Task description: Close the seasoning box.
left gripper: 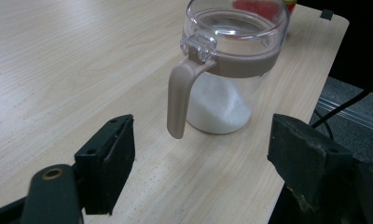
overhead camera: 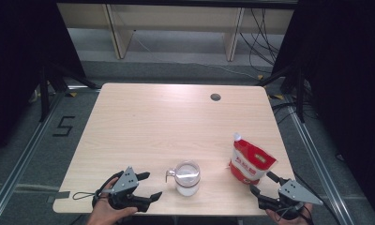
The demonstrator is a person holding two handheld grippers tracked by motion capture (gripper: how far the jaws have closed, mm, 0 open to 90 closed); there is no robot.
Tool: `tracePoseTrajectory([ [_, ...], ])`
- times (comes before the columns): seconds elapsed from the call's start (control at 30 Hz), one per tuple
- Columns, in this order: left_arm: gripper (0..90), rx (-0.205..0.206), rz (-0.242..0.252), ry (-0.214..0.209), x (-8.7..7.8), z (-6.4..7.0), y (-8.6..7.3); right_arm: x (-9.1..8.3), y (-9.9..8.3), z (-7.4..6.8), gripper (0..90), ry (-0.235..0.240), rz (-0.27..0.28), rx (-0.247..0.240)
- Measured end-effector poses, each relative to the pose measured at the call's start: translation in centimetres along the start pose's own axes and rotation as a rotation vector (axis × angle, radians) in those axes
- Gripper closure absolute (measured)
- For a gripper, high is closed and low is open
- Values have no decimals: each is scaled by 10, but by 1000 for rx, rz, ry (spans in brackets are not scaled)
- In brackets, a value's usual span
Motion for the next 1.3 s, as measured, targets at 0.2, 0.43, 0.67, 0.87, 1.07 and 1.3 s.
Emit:
tracePoseTrajectory([
  [0.2, 191, -18, 1, 11, -1, 1, -4, 0, -1, -2, 244, 8, -5, 12],
  [0.43, 189, -7, -37, 11, -1, 4, -13, 0, 0, 0, 241, 3, 6, -14],
  [0.67, 190, -15, -54, 10, 2, 7, -19, -1, -2, -1, 241, 1, -8, 6],
  [0.87, 190, -11, -67, 2, 5, 10, -24, -1, -3, -2, 241, 6, -19, 19],
  [1.07, 189, -25, -63, 2, 6, 12, -27, -1, -4, -1, 236, 10, -25, 19],
  [1.3, 189, -33, -74, -1, 8, 15, -32, 1, -6, -2, 221, 10, -38, 31],
])
Point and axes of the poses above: each handheld gripper's, and its own axes: x roughly forward along the jaws, y roughly out of its top, z roughly to its right, the point moved 8 cm from there along x, roughly forward along the jaws, and after that the axes turned 11 degrees about x, right-handed, at the moved point
